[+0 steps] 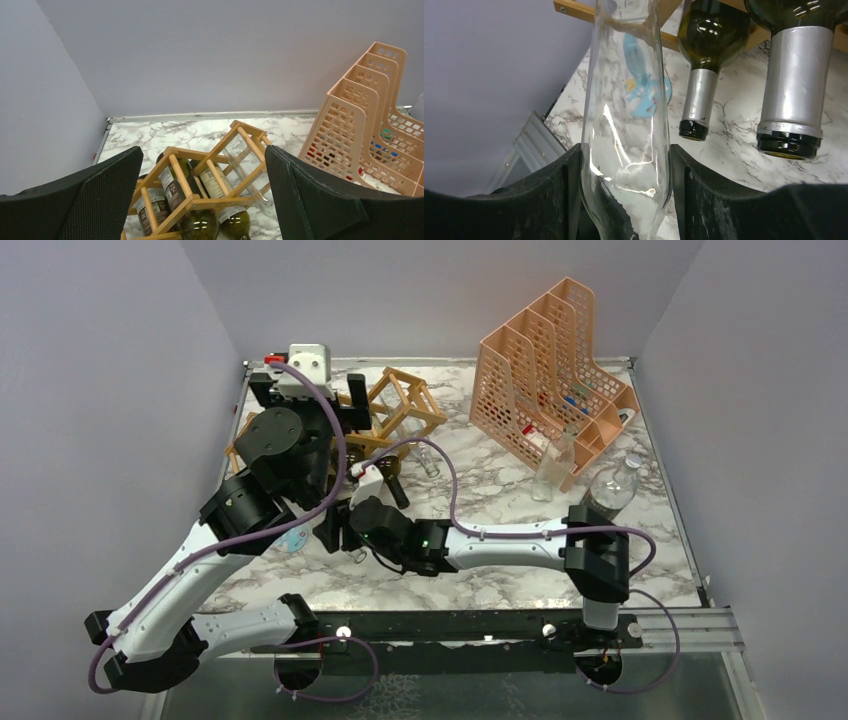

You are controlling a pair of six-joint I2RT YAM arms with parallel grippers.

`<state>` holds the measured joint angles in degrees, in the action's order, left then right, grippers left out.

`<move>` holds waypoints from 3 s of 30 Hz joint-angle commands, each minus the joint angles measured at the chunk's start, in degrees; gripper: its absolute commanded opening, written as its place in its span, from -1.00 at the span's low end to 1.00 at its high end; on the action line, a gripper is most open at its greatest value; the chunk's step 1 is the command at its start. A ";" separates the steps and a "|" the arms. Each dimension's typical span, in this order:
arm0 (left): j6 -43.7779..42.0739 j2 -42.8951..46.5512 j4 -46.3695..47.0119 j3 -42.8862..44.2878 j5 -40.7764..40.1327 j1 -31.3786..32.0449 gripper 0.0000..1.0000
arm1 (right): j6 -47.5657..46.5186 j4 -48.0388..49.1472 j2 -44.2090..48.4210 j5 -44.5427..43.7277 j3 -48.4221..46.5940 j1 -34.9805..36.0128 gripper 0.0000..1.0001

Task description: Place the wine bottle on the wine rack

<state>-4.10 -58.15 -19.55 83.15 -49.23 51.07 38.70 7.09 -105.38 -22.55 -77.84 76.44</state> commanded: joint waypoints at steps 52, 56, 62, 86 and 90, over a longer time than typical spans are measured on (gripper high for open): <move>3.14 7.98 -14.92 2.66 -1.26 -0.02 0.97 | 5.53 1.95 -32.62 -13.49 -39.07 -3.67 0.54; 2.91 7.79 -14.92 3.34 -1.30 -0.07 0.97 | 2.95 4.44 -30.32 -12.65 -36.48 -3.66 0.59; 1.59 7.39 -14.85 6.25 -1.50 -0.08 0.97 | -2.90 13.10 -21.25 -7.28 -26.06 -4.27 0.61; 1.59 7.40 -14.05 6.29 -1.38 -0.05 0.97 | -12.78 -1.10 -13.49 19.25 -18.86 -3.56 0.51; 1.59 7.43 -13.89 5.80 -1.57 -0.07 0.97 | -10.12 -5.59 -17.42 18.25 -22.79 -2.84 0.49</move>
<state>-2.00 -51.11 -33.95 89.67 -49.76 51.07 27.83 7.57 -119.00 -6.81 -96.77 72.42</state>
